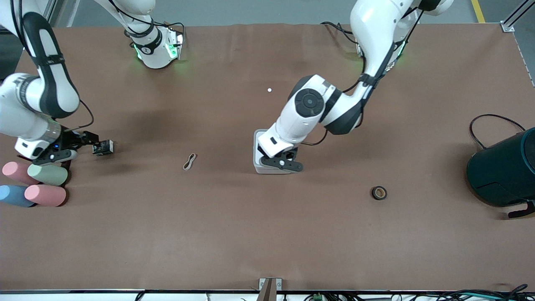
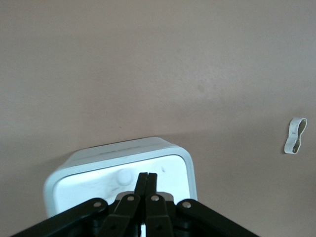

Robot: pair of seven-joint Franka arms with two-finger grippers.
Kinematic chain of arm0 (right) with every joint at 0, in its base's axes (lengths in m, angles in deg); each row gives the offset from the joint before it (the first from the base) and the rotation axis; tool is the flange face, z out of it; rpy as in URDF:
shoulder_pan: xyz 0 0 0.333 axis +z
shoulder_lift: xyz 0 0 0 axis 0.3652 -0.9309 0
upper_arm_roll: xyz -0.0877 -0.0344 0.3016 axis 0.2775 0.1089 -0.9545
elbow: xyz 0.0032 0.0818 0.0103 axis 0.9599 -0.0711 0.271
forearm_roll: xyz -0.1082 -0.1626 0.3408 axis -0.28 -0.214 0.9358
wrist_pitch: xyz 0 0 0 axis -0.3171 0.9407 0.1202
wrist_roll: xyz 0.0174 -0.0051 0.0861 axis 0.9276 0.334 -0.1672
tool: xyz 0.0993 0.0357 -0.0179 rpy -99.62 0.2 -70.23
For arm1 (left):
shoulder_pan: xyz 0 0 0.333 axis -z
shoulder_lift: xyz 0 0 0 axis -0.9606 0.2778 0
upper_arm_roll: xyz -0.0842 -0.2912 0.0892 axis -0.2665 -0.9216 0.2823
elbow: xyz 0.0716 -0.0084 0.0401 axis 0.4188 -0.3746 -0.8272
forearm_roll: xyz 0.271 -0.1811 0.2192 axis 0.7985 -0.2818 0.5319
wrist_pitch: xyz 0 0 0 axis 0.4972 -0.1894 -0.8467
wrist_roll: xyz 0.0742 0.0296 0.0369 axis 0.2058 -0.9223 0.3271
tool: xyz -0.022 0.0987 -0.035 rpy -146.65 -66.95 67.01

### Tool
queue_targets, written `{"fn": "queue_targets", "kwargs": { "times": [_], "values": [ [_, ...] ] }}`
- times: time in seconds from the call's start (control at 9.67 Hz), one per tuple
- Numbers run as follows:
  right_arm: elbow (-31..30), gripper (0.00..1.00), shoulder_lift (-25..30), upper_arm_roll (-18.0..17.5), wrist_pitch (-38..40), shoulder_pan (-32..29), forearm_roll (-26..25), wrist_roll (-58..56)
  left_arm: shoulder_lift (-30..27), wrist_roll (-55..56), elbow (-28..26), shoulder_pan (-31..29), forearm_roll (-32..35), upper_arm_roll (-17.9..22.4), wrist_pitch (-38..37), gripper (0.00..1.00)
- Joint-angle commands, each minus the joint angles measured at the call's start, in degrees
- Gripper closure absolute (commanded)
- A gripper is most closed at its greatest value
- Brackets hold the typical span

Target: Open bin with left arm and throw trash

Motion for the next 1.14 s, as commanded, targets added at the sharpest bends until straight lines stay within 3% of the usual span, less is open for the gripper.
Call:
{"fn": "queue_targets", "kwargs": {
  "times": [0.0, 0.41, 0.52, 0.72, 1.03],
  "values": [
    [-3.8, 0.00, -0.1, -0.7, -4.8, -3.0, -1.1, -0.5, 2.4, 0.3, 0.9, 0.8, -0.8, 0.5, 0.8, 1.00],
    [-4.7, 0.00, -5.3, -0.6, -11.2, -3.9, -3.3, -0.6, 3.6, 0.1, -1.7, 0.2, -0.1, 0.7, 0.8, 1.00],
    [-4.8, 0.00, -5.7, -0.6, -11.2, -4.4, -3.3, -0.7, 0.8, 0.0, -2.8, -0.9, 0.0, 1.0, -1.2, 1.00],
    [-5.1, 0.00, -6.7, -0.6, -11.1, -3.9, -3.4, -0.7, -4.8, -1.3, -2.0, -5.5, 1.9, 1.0, -12.4, 1.00],
    [-5.3, 0.00, -8.2, -0.6, -11.2, -4.0, -3.4, -0.7, -7.4, -15.7, -2.3, -14.5, 3.5, 0.8, -18.7, 0.99]
  ]
}}
